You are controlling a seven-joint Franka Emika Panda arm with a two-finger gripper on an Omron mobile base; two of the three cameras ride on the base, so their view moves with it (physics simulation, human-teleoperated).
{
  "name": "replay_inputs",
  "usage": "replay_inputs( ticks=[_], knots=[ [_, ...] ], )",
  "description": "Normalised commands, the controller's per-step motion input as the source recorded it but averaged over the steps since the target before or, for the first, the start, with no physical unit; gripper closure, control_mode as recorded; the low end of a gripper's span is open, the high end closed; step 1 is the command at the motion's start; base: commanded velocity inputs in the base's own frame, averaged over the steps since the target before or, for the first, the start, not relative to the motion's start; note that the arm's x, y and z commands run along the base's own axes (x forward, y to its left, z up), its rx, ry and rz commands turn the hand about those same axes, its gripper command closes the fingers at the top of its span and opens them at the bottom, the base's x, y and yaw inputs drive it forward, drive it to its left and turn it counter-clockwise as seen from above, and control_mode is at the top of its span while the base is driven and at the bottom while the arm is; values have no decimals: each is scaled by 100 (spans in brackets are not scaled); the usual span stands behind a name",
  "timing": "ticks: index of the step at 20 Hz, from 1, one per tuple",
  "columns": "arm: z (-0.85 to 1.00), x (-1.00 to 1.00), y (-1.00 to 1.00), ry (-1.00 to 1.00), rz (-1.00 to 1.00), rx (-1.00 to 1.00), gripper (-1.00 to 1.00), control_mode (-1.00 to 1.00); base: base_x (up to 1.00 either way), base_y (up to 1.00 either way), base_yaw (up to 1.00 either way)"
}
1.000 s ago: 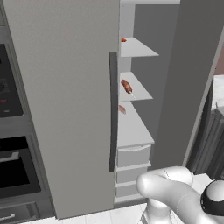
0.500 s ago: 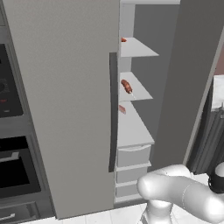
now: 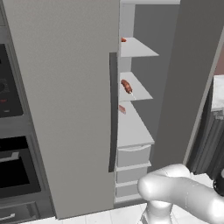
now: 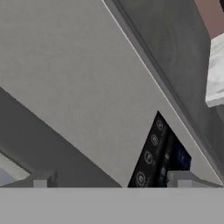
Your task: Store the kebab skewer in the freezer for long-term storage. Close the freezer door after placing the cooked food.
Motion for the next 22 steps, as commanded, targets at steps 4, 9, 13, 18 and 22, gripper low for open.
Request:
replay_inputs(
  ticks=[4, 9, 13, 18, 22],
  knots=[
    [-28, 1, 1, -45, 14, 0, -100, -100, 0, 0, 0],
    [0, 11, 18, -1, 0, -3, -100, -100, 0, 0, 0],
    [0, 20, 0, 0, 0, 0, -100, -100, 0, 0, 0],
    [0, 7, 16, -2, 3, -3, -100, -100, 0, 0, 0],
    [0, -1, 77, -3, 6, -17, -100, -100, 0, 0, 0]
  ],
)
